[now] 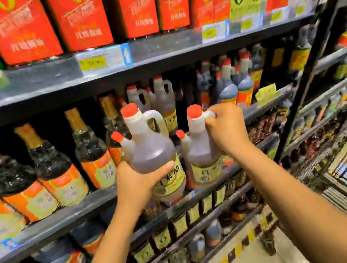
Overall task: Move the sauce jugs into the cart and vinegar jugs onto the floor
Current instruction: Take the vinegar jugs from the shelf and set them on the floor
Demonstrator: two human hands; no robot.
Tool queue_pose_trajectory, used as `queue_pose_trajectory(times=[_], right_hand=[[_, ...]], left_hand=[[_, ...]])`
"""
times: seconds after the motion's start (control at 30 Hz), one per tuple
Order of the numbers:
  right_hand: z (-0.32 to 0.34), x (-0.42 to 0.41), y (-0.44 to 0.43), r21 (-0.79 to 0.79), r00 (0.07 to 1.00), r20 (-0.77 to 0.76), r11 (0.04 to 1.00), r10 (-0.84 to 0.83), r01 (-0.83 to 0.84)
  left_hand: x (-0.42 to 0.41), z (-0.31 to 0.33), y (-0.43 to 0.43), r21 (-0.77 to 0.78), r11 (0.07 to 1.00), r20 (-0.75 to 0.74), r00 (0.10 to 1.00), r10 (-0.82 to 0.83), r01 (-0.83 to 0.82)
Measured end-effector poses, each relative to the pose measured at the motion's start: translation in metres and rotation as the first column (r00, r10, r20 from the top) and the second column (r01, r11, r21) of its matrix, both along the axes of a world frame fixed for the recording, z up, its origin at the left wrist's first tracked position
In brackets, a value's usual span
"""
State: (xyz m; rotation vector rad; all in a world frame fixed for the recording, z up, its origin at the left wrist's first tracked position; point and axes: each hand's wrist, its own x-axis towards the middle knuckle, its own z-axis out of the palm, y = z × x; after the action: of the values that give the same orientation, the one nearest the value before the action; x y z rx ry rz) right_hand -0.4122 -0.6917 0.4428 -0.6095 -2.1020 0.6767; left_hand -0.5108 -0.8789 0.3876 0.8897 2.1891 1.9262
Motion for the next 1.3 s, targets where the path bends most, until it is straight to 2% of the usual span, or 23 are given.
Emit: queue_pose_trajectory(times=[0.1, 0.3, 0.53, 0.73, 0.93, 1.03, 1.2, 1.3], right_hand=[[0.014, -0.02, 0.034, -0.008, 1.0, -0.02, 1.0, 0.017, -0.017], [0.028, -0.05, 0.086, -0.011, 0.984, -0.014, 0.984, 0.175, -0.176], [0.026, -0.056, 0.118, -0.048, 0.95, 0.047, 0.95, 0.309, -0.307], [0.021, -0.045, 0.126, -0.055, 0.918, 0.118, 0.926, 0.378, -0.374], [0.008, -0.04, 0.126, -0.074, 0.91, 0.15, 0.923, 0.386, -0.379], [-0.002, -0.037, 0.129, -0.1, 0.919, 0.146, 0.929, 0.367, -0.355], [-0.016, -0.032, 0.132, -0.123, 0.921, 0.175, 0.936, 0.347, -0.33], [-0.025, -0.031, 0.136, -0.134, 0.921, 0.188, 0.937, 0.342, -0.321]], left_hand=[[-0.013, 0.008, 0.035, 0.031, 0.995, -0.058, 0.994, 0.095, -0.093], [-0.024, 0.016, 0.088, 0.1, 0.945, -0.155, 0.934, 0.323, -0.31], [-0.042, 0.014, 0.119, 0.023, 0.887, -0.162, 0.874, 0.458, -0.46], [-0.058, -0.004, 0.129, -0.17, 0.856, -0.109, 0.873, 0.476, -0.488], [-0.064, -0.005, 0.123, -0.345, 0.853, -0.089, 0.919, 0.385, -0.391], [-0.062, -0.004, 0.121, -0.329, 0.853, -0.105, 0.914, 0.392, -0.404], [-0.057, 0.0, 0.12, -0.263, 0.868, -0.038, 0.904, 0.426, -0.421], [-0.056, 0.001, 0.118, -0.305, 0.868, -0.015, 0.914, 0.406, -0.391]])
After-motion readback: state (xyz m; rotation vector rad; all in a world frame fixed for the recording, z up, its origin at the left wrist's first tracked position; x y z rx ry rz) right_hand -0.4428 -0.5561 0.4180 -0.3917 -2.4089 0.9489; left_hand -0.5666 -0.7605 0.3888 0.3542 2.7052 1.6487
